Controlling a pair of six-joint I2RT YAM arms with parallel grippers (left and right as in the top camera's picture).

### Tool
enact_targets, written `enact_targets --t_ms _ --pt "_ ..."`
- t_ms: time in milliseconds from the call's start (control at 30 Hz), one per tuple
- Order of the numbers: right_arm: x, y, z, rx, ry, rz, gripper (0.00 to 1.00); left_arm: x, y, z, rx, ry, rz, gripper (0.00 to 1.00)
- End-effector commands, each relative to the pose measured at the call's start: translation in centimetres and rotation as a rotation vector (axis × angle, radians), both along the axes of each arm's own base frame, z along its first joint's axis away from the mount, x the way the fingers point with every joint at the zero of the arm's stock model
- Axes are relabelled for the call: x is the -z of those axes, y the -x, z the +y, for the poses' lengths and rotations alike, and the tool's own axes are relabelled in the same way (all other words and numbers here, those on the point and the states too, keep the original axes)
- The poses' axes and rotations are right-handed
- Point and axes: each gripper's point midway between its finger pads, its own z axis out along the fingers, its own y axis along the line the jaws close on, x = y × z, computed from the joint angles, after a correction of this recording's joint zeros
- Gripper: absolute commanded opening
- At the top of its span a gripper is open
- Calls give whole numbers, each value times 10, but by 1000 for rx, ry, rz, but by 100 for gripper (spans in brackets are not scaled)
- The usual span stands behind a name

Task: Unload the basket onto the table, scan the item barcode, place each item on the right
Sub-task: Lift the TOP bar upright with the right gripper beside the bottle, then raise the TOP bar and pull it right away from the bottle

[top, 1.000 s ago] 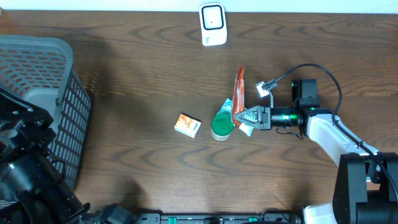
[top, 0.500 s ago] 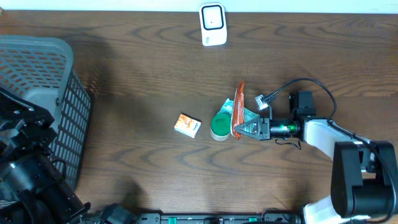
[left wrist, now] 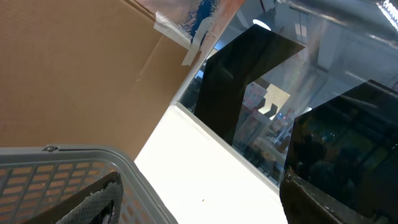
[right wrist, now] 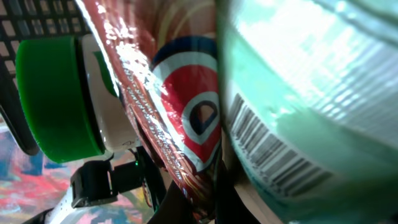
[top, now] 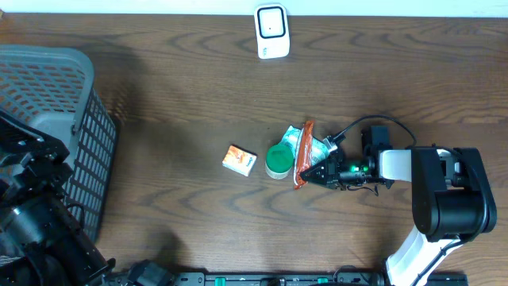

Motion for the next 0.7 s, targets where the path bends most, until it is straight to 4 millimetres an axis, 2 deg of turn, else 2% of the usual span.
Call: enact_targets --t_ms 0,100,133,167,300,333,400,467,500,533,600,667 --pt "49 6 -27 50 279 85 30 0 1 1 -6 10 -9 81" --pt "58 10 -38 66 349 124 80 0 1 1 -6 10 -9 81" --pt "61 13 -43 71 379 144 93 0 1 1 -6 10 -9 81" --pt "64 17 -48 78 406 169 99 0 1 1 -6 10 -9 81" --pt "66 24 -60 105 423 231 99 0 1 1 -6 10 -9 81" --pt "65 25 -63 115 421 246 96 0 1 1 -6 10 -9 81" --pt "61 26 -67 133 413 263 80 0 1 1 -6 10 -9 81" --pt "54 25 -68 149 391 270 50 0 1 1 -6 10 -9 81" --pt "48 23 -69 157 374 274 44 0 1 1 -6 10 -9 81" --pt "42 23 -69 160 361 273 43 0 1 1 -6 10 -9 81" --pt "28 20 -70 168 357 261 48 0 1 1 -6 10 -9 81" --pt "9 16 -71 177 358 221 60 0 1 1 -6 10 -9 81"
